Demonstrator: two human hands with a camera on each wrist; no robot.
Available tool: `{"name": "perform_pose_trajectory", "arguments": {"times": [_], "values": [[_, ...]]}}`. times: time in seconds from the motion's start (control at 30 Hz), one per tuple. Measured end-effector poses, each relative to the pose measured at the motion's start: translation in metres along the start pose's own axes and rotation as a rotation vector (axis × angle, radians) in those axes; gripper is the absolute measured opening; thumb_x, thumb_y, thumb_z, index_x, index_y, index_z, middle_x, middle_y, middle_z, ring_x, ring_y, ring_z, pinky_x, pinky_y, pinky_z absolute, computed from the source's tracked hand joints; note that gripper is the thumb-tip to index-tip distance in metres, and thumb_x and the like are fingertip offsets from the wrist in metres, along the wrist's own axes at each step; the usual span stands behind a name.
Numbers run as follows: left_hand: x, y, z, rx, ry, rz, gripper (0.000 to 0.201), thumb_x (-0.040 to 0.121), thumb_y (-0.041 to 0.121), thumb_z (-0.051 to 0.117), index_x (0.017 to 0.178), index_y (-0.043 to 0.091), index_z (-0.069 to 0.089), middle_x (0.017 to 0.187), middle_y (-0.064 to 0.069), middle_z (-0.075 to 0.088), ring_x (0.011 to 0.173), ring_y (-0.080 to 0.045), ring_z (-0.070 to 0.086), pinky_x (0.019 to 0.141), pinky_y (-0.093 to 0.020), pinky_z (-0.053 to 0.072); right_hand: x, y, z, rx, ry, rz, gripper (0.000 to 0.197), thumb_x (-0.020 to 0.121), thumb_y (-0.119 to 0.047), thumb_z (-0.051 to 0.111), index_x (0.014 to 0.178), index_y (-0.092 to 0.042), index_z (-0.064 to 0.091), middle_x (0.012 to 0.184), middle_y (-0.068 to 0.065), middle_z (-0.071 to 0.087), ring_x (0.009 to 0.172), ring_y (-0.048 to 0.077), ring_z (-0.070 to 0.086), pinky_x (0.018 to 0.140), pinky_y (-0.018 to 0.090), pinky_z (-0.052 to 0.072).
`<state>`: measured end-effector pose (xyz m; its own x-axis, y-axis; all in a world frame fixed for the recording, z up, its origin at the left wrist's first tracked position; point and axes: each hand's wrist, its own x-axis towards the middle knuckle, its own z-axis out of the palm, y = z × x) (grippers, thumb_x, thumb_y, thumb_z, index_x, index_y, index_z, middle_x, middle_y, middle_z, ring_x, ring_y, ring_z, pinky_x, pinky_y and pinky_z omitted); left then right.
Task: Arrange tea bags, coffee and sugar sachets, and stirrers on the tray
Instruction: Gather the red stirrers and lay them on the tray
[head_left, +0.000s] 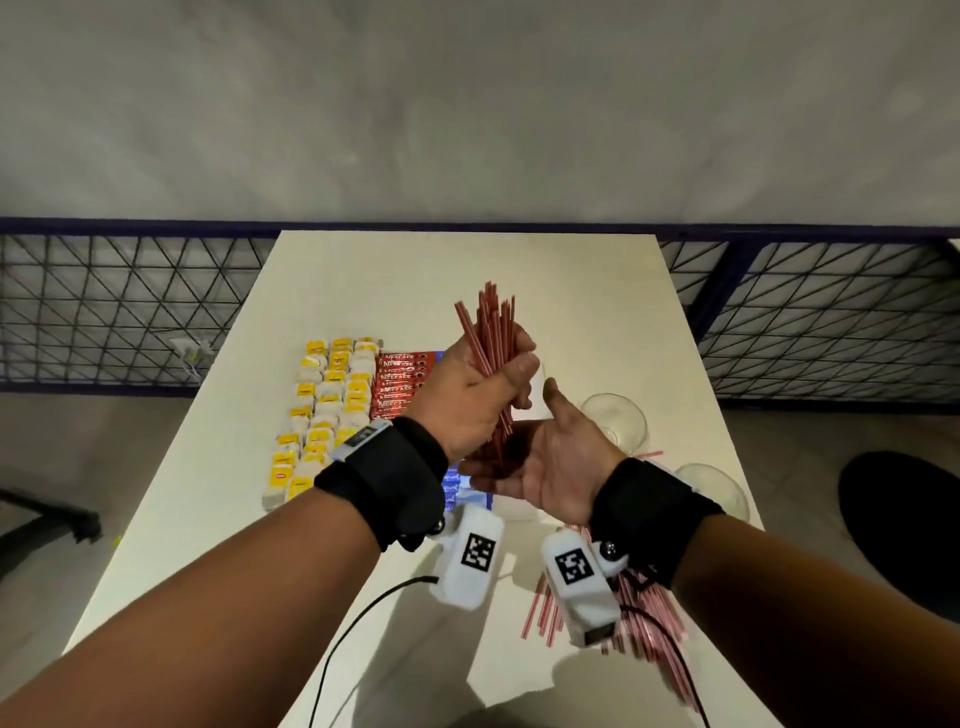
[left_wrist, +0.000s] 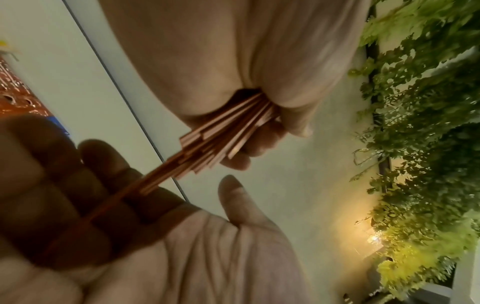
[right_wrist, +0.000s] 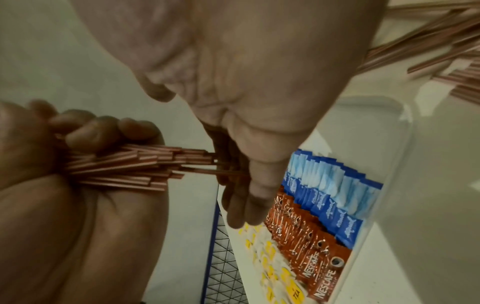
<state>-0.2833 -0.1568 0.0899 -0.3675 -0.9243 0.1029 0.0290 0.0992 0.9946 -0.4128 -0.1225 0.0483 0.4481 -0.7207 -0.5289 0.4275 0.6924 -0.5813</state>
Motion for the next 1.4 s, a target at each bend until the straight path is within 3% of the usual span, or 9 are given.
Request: {"name": "perform_pose_trajectory", "arguments": {"times": [0.17,0.27,0.43,0.53,0.73,0.87,1.17,1.27,1.4], "values": [[0.001,-0.007,0.017,-0.033,0.076,-0.049,0.042,0.092,0.01,0.061,0.126,0.029,0.044,0.08,0.007,0.06,0.06,-0.012,0.053,0.067,-0.03,0.048,-0.003,-0.013,-0.008,0.064,-0.019,-0.038,0.08,0.096,-0.064,0.022,0.132,0.002,0.05,0.111,0.017,0.065,0.104,0.032,0.064,0.097,0.045,0.047],[-0.004,-0.01,0.022,0.103,0.016,-0.084,0.011,0.089,0.027,0.061,0.096,0.018,0.062,0.061,0.004,0.059,0.057,-0.014,0.055,0.066,-0.031,0.047,-0.003,-0.022,-0.007,0.155,0.009,-0.062,0.067,0.095,-0.061,0.032,0.114,-0.006,0.065,0.099,0.015,0.061,0.097,0.029,0.067,0.087,0.044,0.053],[-0.007,-0.006,0.023,0.221,-0.04,-0.05,0.022,0.094,0.029,0.054,0.074,0.02,0.056,0.062,0.001,0.06,0.063,-0.013,0.057,0.07,-0.026,0.048,-0.007,-0.025,-0.007,0.117,-0.017,-0.066,0.074,0.095,-0.063,0.028,0.087,-0.005,0.072,0.078,0.014,0.069,0.088,0.028,0.069,0.091,0.046,0.048],[-0.012,-0.012,0.006,0.468,-0.129,-0.186,0.023,0.096,0.024,0.057,0.074,0.028,0.054,0.06,0.009,0.055,0.06,-0.01,0.053,0.062,-0.022,0.043,-0.007,-0.03,-0.016,-0.077,0.011,-0.061,0.084,0.09,-0.071,0.018,0.119,-0.004,0.061,0.1,0.015,0.066,0.101,0.031,0.06,0.1,0.047,0.041],[-0.016,-0.016,-0.01,1.294,-0.392,-0.264,0.014,0.096,0.034,0.053,0.095,0.022,0.06,0.097,-0.007,0.065,0.096,-0.029,0.059,0.068,-0.029,0.034,0.003,-0.033,-0.008,-0.292,0.234,-0.225,0.072,0.094,-0.066,0.018,0.111,-0.011,0.061,0.115,0.012,0.066,0.105,0.026,0.062,0.086,0.038,0.05],[-0.012,-0.02,0.017,1.302,-0.387,-0.13,0.03,0.097,0.03,0.053,0.124,0.018,0.058,0.114,-0.01,0.065,0.099,-0.03,0.061,0.072,-0.027,0.037,0.007,-0.017,0.002,-0.526,0.277,-0.258,0.055,0.096,-0.058,0.035,0.098,-0.012,0.066,0.092,0.006,0.067,0.074,0.02,0.063,0.063,0.031,0.049],[-0.014,-0.019,0.013,1.166,-0.219,-0.121,0.034,0.097,0.037,0.052,0.108,0.007,0.064,0.097,-0.016,0.069,0.09,-0.033,0.062,0.066,-0.027,0.033,-0.002,-0.028,-0.001,-1.421,0.44,-0.513,0.046,0.102,-0.036,0.037,0.076,-0.005,0.06,0.077,0.009,0.064,0.077,0.024,0.055,0.07,0.031,0.035],[-0.018,-0.016,0.01,1.083,-0.213,-0.21,0.034,0.1,0.035,0.047,0.115,0.008,0.06,0.093,-0.014,0.067,0.082,-0.027,0.06,0.062,-0.025,0.034,0.0,-0.03,-0.003,-1.274,0.356,-0.489,0.038,0.095,-0.047,0.05,0.076,-0.016,0.064,0.075,-0.003,0.069,0.074,0.014,0.064,0.073,0.026,0.046],[-0.019,-0.016,0.006,0.675,-0.149,-0.352,0.014,0.094,0.03,0.06,0.088,0.018,0.064,0.061,0.004,0.058,0.049,-0.004,0.051,0.047,-0.018,0.037,-0.001,-0.028,-0.005,-1.218,0.269,-0.53,0.028,0.091,-0.046,0.058,0.087,-0.019,0.066,0.08,0.001,0.069,0.078,0.018,0.064,0.076,0.036,0.051]]}}
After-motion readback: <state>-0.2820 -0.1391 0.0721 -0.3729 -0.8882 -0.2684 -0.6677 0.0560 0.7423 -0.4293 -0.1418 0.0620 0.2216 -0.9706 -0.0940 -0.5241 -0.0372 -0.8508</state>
